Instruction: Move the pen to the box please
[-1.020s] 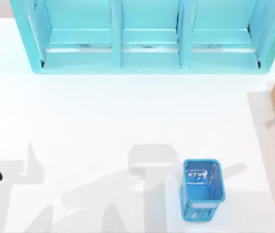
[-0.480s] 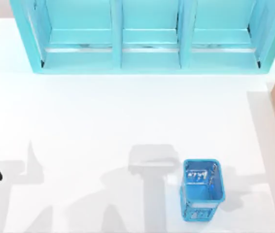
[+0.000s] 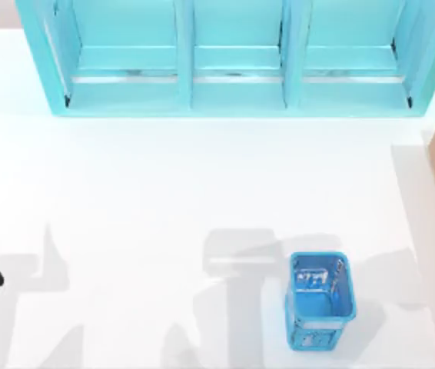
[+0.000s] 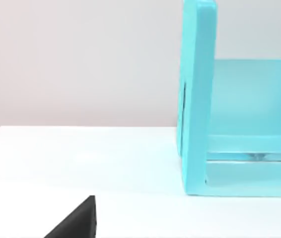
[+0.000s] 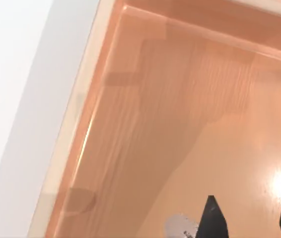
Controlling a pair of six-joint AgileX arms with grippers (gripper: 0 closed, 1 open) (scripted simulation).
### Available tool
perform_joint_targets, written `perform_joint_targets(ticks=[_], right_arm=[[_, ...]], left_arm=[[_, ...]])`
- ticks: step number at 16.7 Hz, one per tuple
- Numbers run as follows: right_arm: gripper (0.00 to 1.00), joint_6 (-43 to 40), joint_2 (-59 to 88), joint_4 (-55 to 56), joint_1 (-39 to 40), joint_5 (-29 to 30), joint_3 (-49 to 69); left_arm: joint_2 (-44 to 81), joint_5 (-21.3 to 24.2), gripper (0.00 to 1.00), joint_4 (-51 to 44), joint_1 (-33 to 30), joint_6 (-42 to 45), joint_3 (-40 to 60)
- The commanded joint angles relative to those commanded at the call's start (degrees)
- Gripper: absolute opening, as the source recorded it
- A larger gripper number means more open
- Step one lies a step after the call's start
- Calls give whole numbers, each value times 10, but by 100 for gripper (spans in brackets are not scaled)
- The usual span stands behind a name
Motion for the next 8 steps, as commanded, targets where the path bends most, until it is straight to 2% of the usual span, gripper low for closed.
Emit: perform_joint_targets(ticks=[5,8], right_arm=[[0,1,1,18,3,1,-16],[23,1,1,18,3,1,-16]], left_arm=[[0,0,100,0,0,0,0],[0,0,100,0,0,0,0]])
